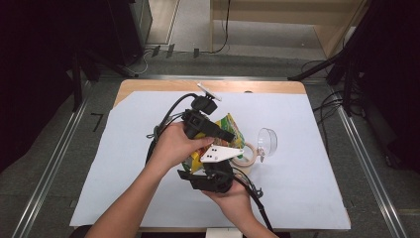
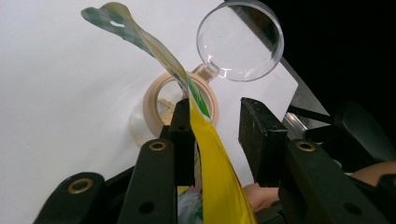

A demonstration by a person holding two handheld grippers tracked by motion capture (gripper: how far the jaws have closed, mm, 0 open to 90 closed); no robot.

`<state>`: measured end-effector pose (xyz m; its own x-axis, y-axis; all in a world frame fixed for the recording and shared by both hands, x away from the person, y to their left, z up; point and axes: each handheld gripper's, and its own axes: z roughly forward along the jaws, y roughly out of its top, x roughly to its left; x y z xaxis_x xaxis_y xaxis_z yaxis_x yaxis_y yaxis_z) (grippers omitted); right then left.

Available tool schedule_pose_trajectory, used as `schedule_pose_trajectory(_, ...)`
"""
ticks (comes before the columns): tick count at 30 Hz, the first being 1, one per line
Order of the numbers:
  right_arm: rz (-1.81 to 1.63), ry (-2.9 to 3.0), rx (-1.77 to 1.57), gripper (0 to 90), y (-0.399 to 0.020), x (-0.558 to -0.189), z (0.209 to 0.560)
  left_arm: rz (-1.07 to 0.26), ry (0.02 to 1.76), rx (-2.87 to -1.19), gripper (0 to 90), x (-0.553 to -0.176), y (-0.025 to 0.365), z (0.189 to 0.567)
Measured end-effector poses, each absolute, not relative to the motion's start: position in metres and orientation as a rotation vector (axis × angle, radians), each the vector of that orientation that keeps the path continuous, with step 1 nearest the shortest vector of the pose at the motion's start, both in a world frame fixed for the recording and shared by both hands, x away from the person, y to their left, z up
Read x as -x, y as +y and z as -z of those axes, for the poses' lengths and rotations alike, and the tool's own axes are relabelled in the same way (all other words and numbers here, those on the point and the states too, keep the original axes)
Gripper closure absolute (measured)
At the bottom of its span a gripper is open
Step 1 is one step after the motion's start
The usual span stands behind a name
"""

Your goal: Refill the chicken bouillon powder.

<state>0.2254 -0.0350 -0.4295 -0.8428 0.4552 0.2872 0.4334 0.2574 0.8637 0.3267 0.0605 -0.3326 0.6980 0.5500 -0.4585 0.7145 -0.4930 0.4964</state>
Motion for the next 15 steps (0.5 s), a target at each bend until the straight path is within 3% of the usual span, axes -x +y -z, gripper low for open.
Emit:
schedule_pose_trajectory(9,-1.650,2.481,-0.795,56.7,-0.0323,-0.2221,0.4313,0.262,0.948,-2.255,72.5,-0.3236,0.0577,0.3323)
schedule_pose_trajectory(15,-1.595,2.460,-0.767,62.5,-0.0313,-0.2207,0.4324,0.244,0.925,-2.264,74.2,-0.3198,0.0536,0.3303)
